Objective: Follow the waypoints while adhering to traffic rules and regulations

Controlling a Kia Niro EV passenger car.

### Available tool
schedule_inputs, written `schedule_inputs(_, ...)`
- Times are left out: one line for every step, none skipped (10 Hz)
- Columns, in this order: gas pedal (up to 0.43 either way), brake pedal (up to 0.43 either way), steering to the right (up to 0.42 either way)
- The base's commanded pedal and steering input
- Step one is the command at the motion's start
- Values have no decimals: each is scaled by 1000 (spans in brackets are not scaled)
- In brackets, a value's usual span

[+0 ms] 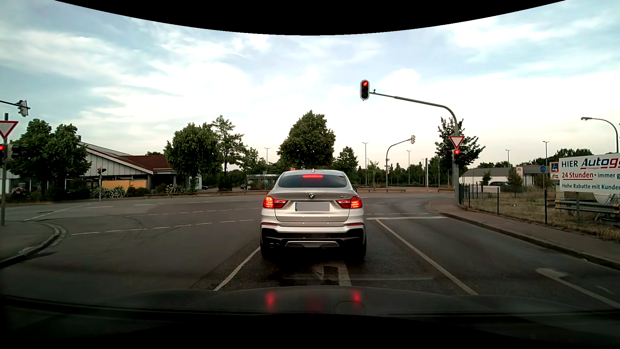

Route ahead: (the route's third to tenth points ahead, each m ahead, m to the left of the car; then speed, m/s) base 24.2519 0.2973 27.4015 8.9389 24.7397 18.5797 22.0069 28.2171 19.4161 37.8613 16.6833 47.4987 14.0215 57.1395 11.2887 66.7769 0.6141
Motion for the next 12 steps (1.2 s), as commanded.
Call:
schedule_inputs(0, 232, -14)
schedule_inputs(0, 232, -15)
schedule_inputs(0, 232, -15)
schedule_inputs(0, 232, -15)
schedule_inputs(0, 232, -15)
schedule_inputs(0, 232, -15)
schedule_inputs(0, 238, -15)
schedule_inputs(0, 238, -15)
schedule_inputs(0, 238, -15)
schedule_inputs(0, 238, -15)
schedule_inputs(0, 244, -14)
schedule_inputs(0, 244, -14)
